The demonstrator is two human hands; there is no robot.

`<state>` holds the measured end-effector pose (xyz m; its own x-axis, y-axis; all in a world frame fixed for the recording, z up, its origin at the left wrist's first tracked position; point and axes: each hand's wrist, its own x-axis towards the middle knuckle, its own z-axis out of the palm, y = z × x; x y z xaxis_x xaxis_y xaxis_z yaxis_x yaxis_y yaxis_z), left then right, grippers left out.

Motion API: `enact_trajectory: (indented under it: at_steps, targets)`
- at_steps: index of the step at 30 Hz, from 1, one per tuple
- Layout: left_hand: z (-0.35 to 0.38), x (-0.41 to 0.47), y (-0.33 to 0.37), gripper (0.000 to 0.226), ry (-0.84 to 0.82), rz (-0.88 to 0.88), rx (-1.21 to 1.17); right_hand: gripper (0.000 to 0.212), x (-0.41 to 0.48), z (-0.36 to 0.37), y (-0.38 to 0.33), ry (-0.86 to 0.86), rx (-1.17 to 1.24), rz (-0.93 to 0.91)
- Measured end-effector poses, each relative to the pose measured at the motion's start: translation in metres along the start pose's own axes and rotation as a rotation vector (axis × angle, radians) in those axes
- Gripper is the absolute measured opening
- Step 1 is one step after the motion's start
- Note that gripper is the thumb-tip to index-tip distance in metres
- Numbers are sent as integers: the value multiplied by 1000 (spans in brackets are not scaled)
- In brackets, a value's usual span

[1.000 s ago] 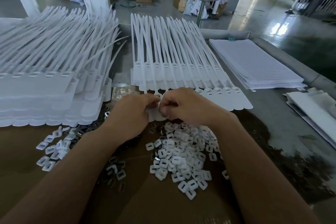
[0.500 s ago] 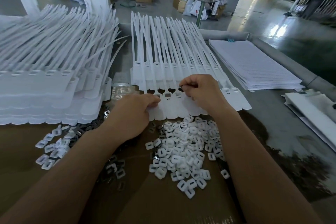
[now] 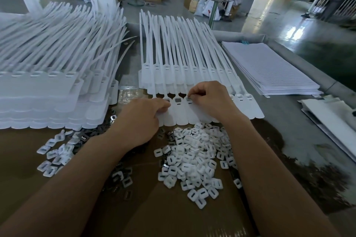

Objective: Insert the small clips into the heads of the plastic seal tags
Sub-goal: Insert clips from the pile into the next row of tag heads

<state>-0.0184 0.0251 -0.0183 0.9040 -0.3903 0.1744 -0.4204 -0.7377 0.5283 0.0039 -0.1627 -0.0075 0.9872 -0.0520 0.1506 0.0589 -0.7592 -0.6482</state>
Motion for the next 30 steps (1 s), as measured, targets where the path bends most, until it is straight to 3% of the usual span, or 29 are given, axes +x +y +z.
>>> enact_trajectory:
  at_steps: [8,16,22,25,30]
  targets:
    - [1,0,2,59,1,6,11,17,1,4,0,-24,-144,10]
    - [1,1,0,59,-1,17,2,15,3,9,-1,68,-43,56]
    - [0,3,0,59,6,13,-38,14,2,3,0,43,-10,12]
    - [0,5,-1,58,-4,-21,-101,12,-6,-7,-11,-64,60,-107]
    - [-3,5,2,45,-1,-25,-126,12,-26,-5,-34,-460,-54,-305]
